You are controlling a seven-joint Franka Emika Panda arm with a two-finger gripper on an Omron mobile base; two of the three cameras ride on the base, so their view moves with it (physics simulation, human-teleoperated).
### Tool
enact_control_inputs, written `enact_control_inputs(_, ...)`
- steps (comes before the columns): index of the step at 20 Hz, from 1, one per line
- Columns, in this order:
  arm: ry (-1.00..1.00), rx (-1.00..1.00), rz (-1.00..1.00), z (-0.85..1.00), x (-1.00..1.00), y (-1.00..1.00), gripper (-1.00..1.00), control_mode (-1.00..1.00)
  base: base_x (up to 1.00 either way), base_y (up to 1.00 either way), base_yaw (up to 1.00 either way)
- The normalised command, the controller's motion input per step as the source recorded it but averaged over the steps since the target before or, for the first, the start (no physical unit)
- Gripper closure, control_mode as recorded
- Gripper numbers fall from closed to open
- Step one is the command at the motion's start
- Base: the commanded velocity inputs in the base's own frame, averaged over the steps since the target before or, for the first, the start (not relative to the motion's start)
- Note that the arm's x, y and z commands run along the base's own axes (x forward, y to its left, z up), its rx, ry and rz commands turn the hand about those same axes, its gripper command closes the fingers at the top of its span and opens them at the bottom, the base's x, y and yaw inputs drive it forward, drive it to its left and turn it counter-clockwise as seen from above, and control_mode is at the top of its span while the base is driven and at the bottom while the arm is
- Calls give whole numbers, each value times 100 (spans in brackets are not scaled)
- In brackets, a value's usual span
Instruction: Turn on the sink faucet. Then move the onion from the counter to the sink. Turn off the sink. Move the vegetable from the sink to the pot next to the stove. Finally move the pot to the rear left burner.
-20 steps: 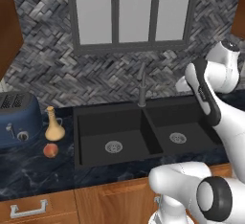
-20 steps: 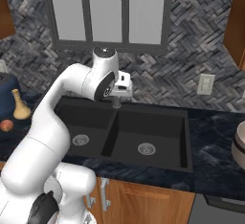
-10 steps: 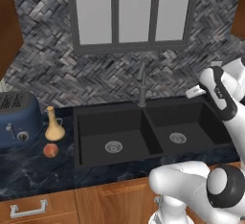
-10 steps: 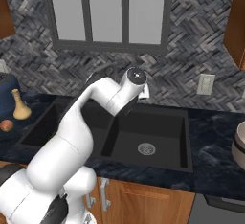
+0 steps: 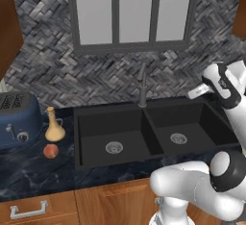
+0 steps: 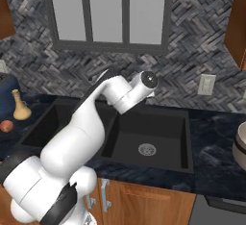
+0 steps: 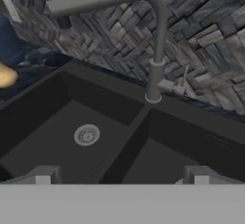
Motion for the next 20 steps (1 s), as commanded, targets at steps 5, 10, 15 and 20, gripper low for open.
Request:
enact_control_inputs(5, -8, 0, 9, -21, 41, 17, -100, -100, 0, 0, 0)
enact_control_inputs(10, -18, 3, 15, -29, 24, 7, -100, -100, 0, 0, 0)
enact_control_inputs(15, -24, 6, 15, -23, 16, -2, -100, -100, 0, 0, 0)
enact_control_inputs(20, -10, 6, 8, -1, 36, -1, -100, -100, 0, 0, 0)
